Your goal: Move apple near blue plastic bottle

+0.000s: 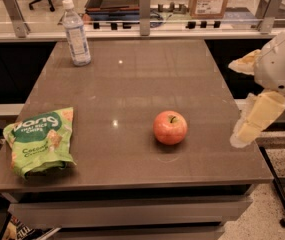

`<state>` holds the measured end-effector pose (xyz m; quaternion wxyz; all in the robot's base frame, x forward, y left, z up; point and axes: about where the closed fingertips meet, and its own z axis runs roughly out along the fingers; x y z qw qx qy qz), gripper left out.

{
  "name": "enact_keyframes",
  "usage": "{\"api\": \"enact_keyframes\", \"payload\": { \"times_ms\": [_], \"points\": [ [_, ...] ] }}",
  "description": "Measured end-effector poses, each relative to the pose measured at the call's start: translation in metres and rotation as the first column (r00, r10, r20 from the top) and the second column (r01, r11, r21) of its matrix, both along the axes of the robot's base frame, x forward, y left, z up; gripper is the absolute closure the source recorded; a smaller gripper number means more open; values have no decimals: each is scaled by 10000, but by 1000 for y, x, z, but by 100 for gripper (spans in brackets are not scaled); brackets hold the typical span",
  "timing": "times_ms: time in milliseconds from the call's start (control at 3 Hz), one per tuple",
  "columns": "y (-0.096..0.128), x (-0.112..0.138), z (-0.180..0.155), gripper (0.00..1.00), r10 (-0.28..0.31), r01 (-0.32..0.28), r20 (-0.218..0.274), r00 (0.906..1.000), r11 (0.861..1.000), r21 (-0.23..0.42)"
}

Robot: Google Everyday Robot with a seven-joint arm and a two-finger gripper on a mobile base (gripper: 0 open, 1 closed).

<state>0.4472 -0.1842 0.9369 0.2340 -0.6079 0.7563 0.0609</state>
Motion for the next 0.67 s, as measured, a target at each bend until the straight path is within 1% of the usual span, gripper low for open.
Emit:
{"api": "enact_keyframes", "payload": {
  "times_ms": [333, 667],
  "points": [
    [15, 9, -28, 0, 368, -348, -90, 9993, 9857, 1646],
    [33, 18, -44, 0, 709, -746, 232, 9972, 9358, 3444]
  ]
}}
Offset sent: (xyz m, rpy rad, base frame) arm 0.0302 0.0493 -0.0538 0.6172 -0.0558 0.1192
